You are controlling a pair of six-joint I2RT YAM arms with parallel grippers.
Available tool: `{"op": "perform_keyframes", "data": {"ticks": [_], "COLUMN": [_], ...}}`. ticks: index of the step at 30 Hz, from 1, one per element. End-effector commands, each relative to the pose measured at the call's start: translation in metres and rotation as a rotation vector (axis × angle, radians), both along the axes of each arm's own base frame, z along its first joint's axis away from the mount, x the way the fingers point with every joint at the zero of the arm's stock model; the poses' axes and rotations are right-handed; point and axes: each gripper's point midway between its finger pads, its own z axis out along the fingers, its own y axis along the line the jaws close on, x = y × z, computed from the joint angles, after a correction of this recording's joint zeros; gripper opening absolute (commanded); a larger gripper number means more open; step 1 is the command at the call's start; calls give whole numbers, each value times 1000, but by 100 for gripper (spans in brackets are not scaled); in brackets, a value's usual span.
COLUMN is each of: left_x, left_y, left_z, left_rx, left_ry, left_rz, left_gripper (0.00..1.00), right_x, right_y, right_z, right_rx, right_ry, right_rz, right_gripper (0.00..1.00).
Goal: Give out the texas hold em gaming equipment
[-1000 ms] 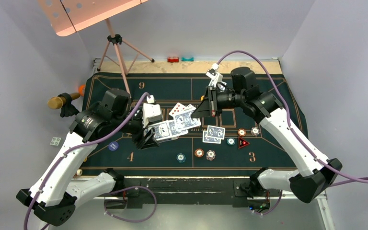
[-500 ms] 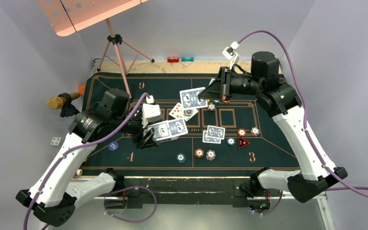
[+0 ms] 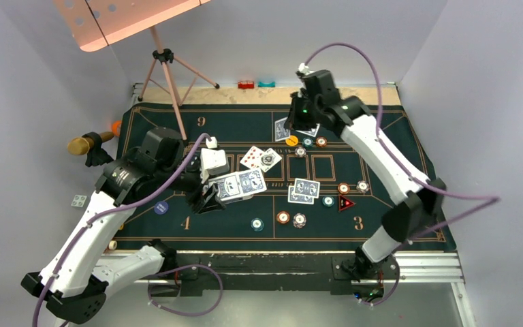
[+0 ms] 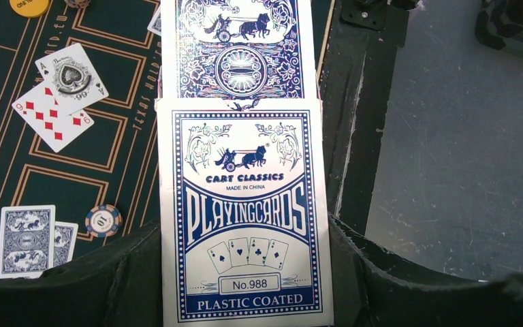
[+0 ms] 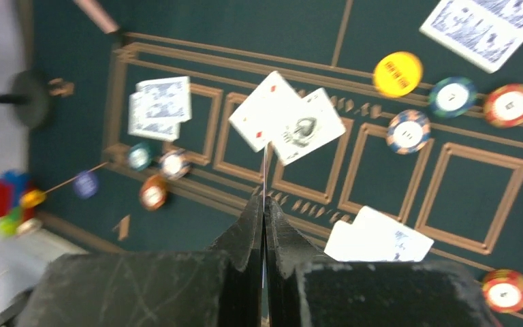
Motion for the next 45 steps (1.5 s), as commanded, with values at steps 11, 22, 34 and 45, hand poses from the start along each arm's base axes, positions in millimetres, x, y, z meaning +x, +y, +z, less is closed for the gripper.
{"op": "perform_keyframes", "data": {"ticks": [11,22,34,45], "left_x": [-6,-6,-6,-6], "left_y": [-1,-1,0,0], "left_z": [14,14,14,12], "left_rx": [-47,-45,-43,-40], "left_ry": [-32,-29,-30,-25], "left_rz": [-20,-21,-17,-20], "left_gripper": [0,0,0,0], "right_x": [76,69,62,46], "right_y": [17,12,18,31], "right_z": [-44,-127,-179,-221], "right_rx": [-1148,-1336,-1275,-1147], "right_ry": [-392,-351,-283,-173], "right_rz": [-283,-230,-174,-82], "right_gripper": [0,0,0,0]}}
